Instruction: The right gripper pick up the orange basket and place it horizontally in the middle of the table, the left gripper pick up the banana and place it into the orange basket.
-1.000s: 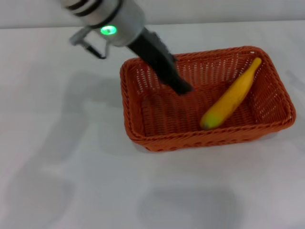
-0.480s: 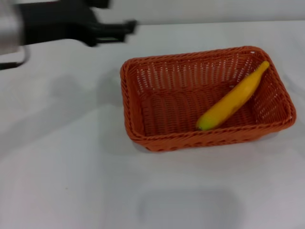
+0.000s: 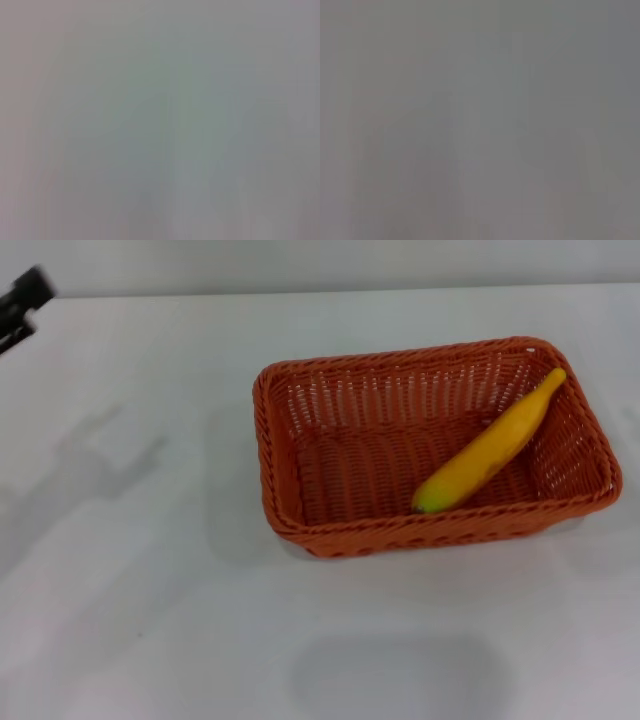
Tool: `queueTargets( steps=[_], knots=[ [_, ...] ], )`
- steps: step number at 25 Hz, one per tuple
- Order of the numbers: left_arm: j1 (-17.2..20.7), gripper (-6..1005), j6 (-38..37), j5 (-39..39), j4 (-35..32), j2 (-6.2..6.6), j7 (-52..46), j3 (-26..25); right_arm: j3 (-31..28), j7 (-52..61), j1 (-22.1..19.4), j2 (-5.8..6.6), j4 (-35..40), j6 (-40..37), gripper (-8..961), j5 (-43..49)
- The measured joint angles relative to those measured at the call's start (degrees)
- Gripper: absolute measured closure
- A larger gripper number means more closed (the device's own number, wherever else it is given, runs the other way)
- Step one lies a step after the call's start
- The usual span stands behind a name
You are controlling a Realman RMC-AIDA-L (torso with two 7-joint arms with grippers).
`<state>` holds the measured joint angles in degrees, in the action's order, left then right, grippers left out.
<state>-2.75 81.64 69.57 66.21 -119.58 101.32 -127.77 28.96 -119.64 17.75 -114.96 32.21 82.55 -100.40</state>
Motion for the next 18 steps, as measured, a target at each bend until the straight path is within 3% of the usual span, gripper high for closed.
queueTargets(
  steps=[6,9,18],
  knots=[
    [0.3,173,4.3,-5.6,-15.8,-0.03,14.4,-6.1,-9.6,-0.7,0.3,0.0,-5.9,-4.1,84,-0.1],
    [0.3,173,5.9,-7.2,-21.8,-0.04,19.2,-8.9,-11.5,-1.2,0.3,0.0,-6.8,-5.2,84,-0.1],
    [1.9,173,8.5,-13.7,-31.6,-0.07,27.4,-16.1,-12.6,-5.0,0.4,0.0,-8.9,-6.5,84,-2.0]
  ],
)
